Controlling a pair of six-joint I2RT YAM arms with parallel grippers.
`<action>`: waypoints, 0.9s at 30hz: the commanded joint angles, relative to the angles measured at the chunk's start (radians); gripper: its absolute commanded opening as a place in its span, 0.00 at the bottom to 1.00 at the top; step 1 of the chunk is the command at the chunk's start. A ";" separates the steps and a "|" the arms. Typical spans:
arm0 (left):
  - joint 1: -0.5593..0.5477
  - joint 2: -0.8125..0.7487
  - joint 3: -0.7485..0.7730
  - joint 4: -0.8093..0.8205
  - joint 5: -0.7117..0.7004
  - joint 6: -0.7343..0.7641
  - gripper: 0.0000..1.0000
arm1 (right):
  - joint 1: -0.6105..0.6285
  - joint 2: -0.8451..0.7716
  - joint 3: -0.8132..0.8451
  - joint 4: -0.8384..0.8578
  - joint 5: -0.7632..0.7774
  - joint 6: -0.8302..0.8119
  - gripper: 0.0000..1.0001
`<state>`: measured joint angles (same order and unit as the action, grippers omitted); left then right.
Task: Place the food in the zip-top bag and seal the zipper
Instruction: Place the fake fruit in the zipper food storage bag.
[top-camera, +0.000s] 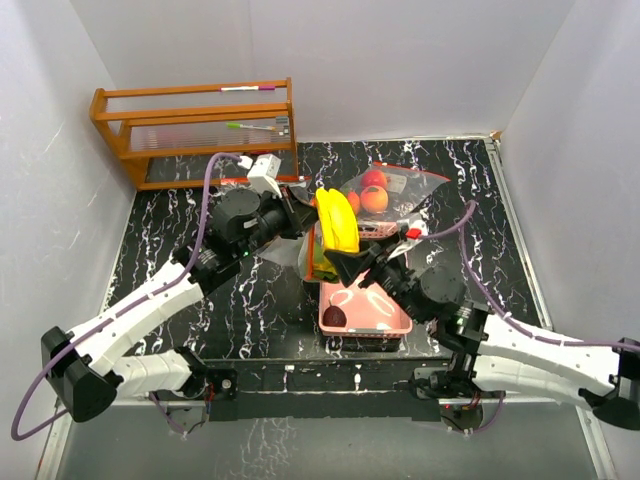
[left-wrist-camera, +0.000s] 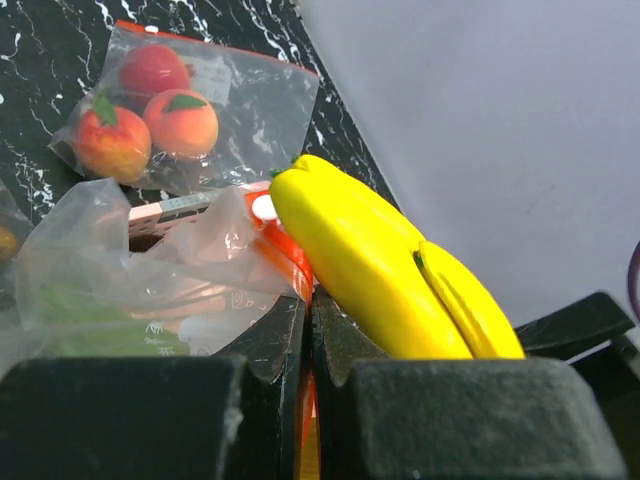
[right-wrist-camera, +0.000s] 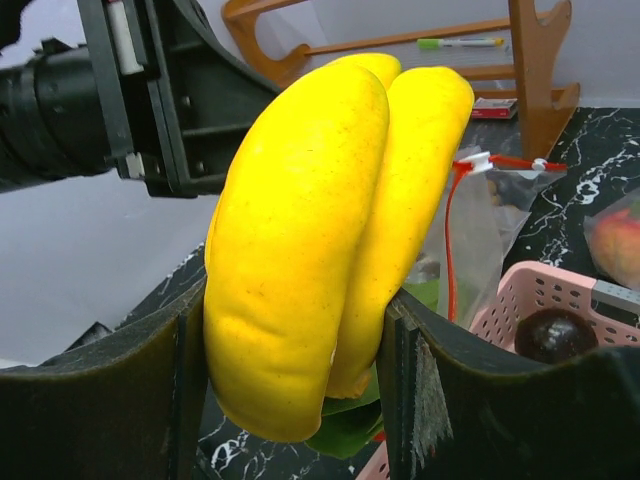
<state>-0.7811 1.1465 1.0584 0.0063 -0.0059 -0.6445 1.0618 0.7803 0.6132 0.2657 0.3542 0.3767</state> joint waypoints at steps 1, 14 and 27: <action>-0.003 -0.062 -0.013 0.107 -0.022 -0.063 0.00 | 0.127 0.035 -0.032 0.241 0.275 -0.118 0.08; -0.003 -0.083 0.013 0.133 -0.009 -0.089 0.00 | 0.245 0.355 -0.028 0.618 0.521 -0.327 0.23; -0.003 -0.087 0.011 0.122 -0.020 -0.084 0.00 | 0.245 0.330 0.090 0.237 0.441 -0.216 0.85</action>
<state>-0.7750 1.1057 1.0451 0.0597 -0.0536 -0.7193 1.2976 1.1687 0.6258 0.6815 0.8757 0.1181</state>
